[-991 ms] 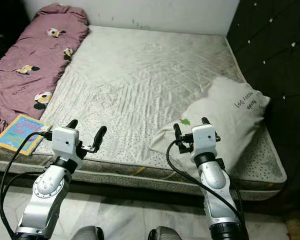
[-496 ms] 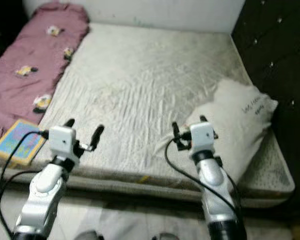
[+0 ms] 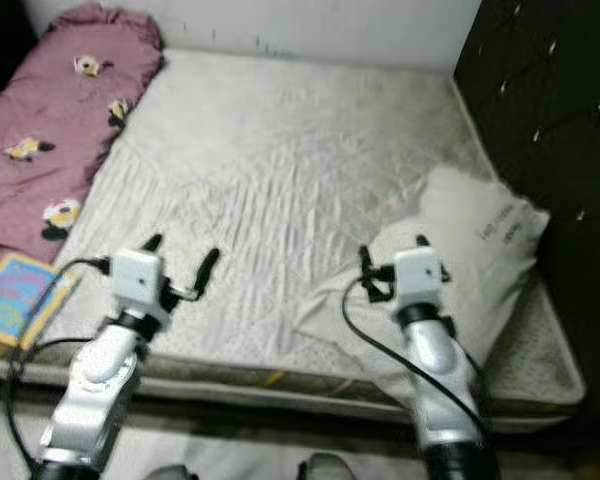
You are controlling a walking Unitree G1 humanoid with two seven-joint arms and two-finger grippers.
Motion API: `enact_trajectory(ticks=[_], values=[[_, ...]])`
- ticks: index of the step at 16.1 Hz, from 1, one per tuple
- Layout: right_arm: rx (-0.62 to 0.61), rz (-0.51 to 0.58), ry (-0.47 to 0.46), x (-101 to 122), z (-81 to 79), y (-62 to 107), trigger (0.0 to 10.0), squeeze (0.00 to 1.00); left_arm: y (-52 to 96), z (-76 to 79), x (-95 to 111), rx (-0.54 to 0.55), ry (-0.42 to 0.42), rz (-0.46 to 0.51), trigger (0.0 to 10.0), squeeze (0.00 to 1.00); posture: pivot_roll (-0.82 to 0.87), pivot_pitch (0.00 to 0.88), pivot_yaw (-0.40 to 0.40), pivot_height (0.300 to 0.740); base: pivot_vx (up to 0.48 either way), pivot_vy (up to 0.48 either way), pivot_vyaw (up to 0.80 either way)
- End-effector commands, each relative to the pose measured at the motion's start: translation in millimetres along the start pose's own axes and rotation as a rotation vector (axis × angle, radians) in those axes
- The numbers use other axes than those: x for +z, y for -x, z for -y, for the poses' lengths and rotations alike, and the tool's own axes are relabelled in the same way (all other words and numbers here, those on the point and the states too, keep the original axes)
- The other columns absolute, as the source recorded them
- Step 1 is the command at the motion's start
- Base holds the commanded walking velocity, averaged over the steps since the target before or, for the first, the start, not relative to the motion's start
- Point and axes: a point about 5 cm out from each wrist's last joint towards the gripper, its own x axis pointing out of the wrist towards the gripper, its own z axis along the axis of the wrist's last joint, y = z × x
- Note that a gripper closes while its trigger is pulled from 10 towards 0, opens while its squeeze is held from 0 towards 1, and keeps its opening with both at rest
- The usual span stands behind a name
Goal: Clean up the room
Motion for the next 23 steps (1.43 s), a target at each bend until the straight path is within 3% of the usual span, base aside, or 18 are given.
enact_trajectory(ticks=[1, 4, 20, 22, 23], values=[[0.012, -0.005, -0.006, -0.7, -2.8, 0.6, 10.0, 0.0, 2.0, -1.5, -0.5, -0.002, -0.01, -0.004, 10.0, 0.0, -0.02, 0.074, -0.034, 0.74, 0.0, 0.0, -0.8], [0.014, -0.004, -0.004, -1.0, -2.7, 1.2, 10.0, 0.0, 2.2, -0.3, -0.7, -0.006, -0.011, -0.004, 10.0, 0.0, -0.02, 0.073, -0.035, 0.74, 0.0, -0.284, -0.74], [0.011, -0.003, 0.001, -0.2, -2.0, -0.1, 10.0, 0.0, 0.5, -0.2, -0.3, -0.002, -0.007, -0.003, 10.0, 0.0, -0.02, 0.077, -0.038, 0.74, 0.0, -0.358, 0.0], [-0.056, -0.029, 0.011, -3.5, 5.8, 0.0, 10.0, 0.0, 0.6, 0.2, 0.1, -0.001, -0.006, -0.001, 10.0, 0.0, -0.02, 0.079, -0.038, 0.74, 0.0, -0.354, 0.0], [-0.036, -0.009, -0.03, -1.8, 5.0, 0.6, 10.0, 0.0, 0.7, 0.4, 0.6, -0.002, -0.006, 0.001, 10.0, 0.0, -0.02, 0.079, -0.038, 0.74, 0.0, -0.296, 0.0]])
